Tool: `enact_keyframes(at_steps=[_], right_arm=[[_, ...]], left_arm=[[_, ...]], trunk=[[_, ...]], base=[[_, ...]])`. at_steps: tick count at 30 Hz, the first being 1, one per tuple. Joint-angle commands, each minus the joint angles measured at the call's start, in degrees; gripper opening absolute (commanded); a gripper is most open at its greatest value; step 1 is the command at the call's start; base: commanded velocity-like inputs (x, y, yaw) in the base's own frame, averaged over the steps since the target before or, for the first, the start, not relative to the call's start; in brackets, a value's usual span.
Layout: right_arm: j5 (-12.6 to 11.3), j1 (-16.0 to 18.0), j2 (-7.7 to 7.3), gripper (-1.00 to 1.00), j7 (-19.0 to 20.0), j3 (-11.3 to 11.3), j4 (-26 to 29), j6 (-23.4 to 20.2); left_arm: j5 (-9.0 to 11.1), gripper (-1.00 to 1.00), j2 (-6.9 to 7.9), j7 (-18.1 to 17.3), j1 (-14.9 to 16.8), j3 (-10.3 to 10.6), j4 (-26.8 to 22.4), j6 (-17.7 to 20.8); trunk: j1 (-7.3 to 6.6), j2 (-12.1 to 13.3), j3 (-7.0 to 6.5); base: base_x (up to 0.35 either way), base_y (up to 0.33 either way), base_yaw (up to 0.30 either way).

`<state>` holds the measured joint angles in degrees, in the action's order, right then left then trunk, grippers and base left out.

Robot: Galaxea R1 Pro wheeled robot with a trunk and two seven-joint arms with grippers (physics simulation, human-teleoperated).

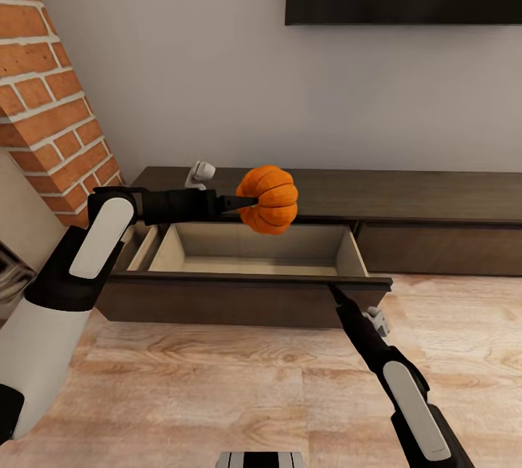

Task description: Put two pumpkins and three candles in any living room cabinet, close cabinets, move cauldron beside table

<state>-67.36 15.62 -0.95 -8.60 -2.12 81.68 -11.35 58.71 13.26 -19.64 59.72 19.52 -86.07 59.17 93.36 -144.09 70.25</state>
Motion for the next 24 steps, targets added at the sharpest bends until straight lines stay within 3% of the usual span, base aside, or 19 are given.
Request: enact_keyframes(at_steps=[1, 11, 18, 24], right_arm=[[-0.5, -0.5, -0.07, 1.00, -0.9, -0.1, 1.2, -0.3], [-0.9, -2.4, -0.20, 1.00, -4.0, 0.0, 5.5, -1.9], [-0.9, -2.7, -0.18, 1.00, -10.7, 0.0, 7.9, -3.0], [-0.9, -2.7, -0.18, 1.00, -12.5, 0.5, 8.3, -3.0]], left_arm=[[-0.3, -1.00, 0.05, -0.6, 0.0, 0.0, 0.0, 0.1], [-0.4, -1.00, 0.10, -0.5, 0.0, 0.0, 0.0, 0.1], [-0.4, -1.00, 0.07, 0.5, 0.0, -0.2, 0.3, 0.0], [-0.4, -1.00, 0.09, 0.9, 0.0, -0.2, 0.9, 0.0]], trunk=[[-0.01, 0.0, 0.05], [-0.01, 0.0, 0.05], [-0.01, 0.0, 0.05], [-0.01, 0.0, 0.05]], base=[[0.000, 0.000, 0.000], [0.000, 0.000, 0.000], [0.000, 0.000, 0.000], [0.000, 0.000, 0.000]])
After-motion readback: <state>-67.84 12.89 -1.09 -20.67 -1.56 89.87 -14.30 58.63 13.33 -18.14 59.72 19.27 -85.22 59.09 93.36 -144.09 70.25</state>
